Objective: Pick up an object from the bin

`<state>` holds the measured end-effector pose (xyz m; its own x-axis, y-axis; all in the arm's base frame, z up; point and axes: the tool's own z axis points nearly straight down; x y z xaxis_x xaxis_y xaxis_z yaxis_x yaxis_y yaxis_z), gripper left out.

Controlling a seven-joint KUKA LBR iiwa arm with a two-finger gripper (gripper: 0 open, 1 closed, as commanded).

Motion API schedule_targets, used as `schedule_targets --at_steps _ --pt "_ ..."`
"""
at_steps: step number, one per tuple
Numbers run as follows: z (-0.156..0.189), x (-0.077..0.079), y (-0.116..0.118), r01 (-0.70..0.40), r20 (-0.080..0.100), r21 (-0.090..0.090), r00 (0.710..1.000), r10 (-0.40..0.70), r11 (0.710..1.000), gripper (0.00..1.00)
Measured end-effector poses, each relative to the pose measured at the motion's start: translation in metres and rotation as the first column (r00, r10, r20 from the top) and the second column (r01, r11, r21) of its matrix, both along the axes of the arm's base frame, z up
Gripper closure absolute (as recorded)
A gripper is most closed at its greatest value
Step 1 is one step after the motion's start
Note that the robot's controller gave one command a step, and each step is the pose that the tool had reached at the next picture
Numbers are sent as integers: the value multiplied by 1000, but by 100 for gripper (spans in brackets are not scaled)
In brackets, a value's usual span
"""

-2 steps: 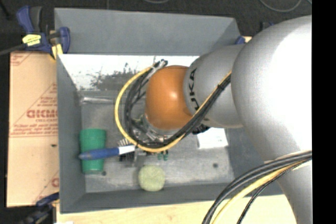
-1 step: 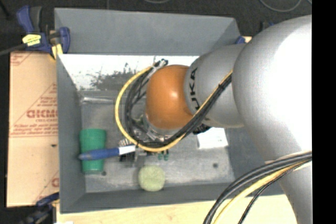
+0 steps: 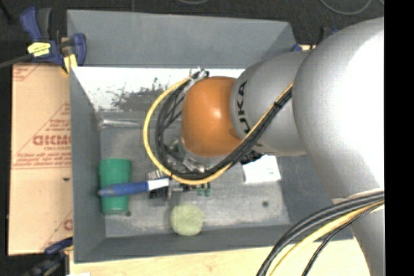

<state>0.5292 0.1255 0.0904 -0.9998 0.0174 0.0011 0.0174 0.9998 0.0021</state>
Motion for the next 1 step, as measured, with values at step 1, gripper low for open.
schedule_targets --at_steps 1 --pt "24 0 0 0 -1 0 1000 0 1000 100"
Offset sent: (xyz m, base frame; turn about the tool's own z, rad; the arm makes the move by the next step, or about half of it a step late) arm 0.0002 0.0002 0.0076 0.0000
